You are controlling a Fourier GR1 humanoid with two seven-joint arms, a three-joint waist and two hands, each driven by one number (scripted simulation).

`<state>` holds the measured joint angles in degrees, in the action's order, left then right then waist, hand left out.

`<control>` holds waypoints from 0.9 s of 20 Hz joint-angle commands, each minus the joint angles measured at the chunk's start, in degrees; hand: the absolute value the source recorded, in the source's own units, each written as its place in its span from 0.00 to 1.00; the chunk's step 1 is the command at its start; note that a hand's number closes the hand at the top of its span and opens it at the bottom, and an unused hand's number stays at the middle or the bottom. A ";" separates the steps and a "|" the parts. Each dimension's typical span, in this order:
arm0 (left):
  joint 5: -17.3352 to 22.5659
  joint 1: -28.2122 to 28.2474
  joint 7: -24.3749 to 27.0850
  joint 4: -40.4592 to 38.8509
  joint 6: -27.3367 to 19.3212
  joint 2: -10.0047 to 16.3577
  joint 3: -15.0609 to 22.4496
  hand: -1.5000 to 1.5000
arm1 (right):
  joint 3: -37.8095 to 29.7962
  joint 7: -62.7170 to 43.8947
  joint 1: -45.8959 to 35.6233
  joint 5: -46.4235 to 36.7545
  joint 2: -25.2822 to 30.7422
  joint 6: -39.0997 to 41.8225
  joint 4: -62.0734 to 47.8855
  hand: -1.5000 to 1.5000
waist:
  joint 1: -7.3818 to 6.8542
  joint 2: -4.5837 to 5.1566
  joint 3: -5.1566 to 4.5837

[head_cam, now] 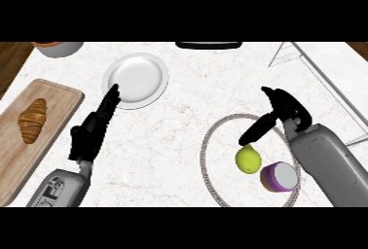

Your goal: Pick the pear from the placemat and place it in the tiered shelf

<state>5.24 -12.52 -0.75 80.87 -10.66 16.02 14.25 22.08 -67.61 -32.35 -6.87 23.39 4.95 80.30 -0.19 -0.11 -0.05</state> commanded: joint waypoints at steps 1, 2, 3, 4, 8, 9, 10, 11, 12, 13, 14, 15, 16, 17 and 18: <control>-0.13 0.21 0.56 -0.83 0.91 -0.11 -1.06 0.50 | -0.31 -10.11 0.19 -1.21 -1.93 -0.02 -0.45 0.00 | 0.22 0.03 0.01; -0.11 1.02 2.23 -2.12 1.32 -0.53 -0.81 0.50 | -0.42 -11.66 -1.96 -1.38 -2.31 0.54 -2.11 0.00 | 0.06 0.09 -0.01; -1.11 0.35 -0.65 0.39 -0.05 -0.66 -0.43 0.50 | 0.97 -10.62 0.91 -2.97 -2.77 -0.70 -0.78 0.00 | 0.19 -0.03 0.02; 0.17 0.59 -1.91 2.86 1.55 0.95 -1.66 0.50 | -0.63 -11.21 -0.44 -2.03 -2.42 0.58 -0.55 0.00 | 0.00 -0.07 0.03; -3.31 -0.47 -1.75 -0.05 -1.51 -2.36 0.34 0.50 | 0.65 -10.56 0.66 -3.35 -4.23 0.36 -2.51 0.00 | 0.10 0.02 0.03; -0.06 1.00 0.25 0.25 2.26 0.28 -2.61 0.50 | -0.56 -10.10 1.74 -2.36 -1.50 2.78 -0.68 0.00 | 0.21 -0.03 0.01; -1.54 3.29 -0.07 2.29 1.08 -1.37 0.00 0.50 | 2.02 -11.45 1.74 -5.25 -5.46 -0.98 -1.40 0.00 | -0.12 -0.07 0.02; -0.77 0.38 -1.56 1.71 1.55 -0.57 -1.93 0.50 | -0.02 -11.68 -1.75 -3.88 -5.27 1.39 -4.30 0.00 | -0.24 0.05 0.02; -2.69 4.00 0.99 1.42 0.39 -2.02 0.30 0.50 | 0.32 -10.58 2.63 -3.31 -3.55 2.14 -1.08 0.00 | 0.21 -0.07 0.01; -1.88 0.90 1.75 -1.54 1.27 -2.03 -1.53 0.50 | 0.97 -10.38 2.02 -4.17 -4.74 1.85 -2.35 0.00 | 0.33 0.07 0.00; -2.86 1.07 -1.31 2.06 -0.43 -2.71 -0.24 0.50 | 2.29 -12.96 2.32 -5.65 -6.10 0.16 -1.24 0.00 | 0.23 -0.11 0.01; -1.16 4.66 0.50 4.17 2.35 -0.26 -1.32 0.50 | 1.27 -11.38 1.82 -5.11 -5.39 1.68 -3.13 0.00 | -0.28 -0.07 0.01; -1.08 -0.02 -1.74 1.17 2.62 -0.86 -2.09 0.50 | 1.73 -10.75 2.73 -5.45 -5.22 2.10 -3.07 0.00 | 0.30 0.02 0.01; -3.55 1.35 -3.17 2.95 -0.57 -2.86 -0.16 0.50 | 1.03 -11.57 3.31 -5.20 -5.07 2.08 -1.10 0.00 | 0.33 -0.08 0.03; -3.38 0.85 0.41 -0.04 0.14 -2.90 -1.15 0.50 | 1.34 -11.99 3.74 -5.26 -5.11 2.41 -1.20 0.00 | 0.53 -0.01 0.00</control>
<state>2.97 -11.11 -1.41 82.23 -9.89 14.17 13.26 23.18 -67.88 -28.76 -11.62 19.22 5.62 78.06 0.05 -0.13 -0.04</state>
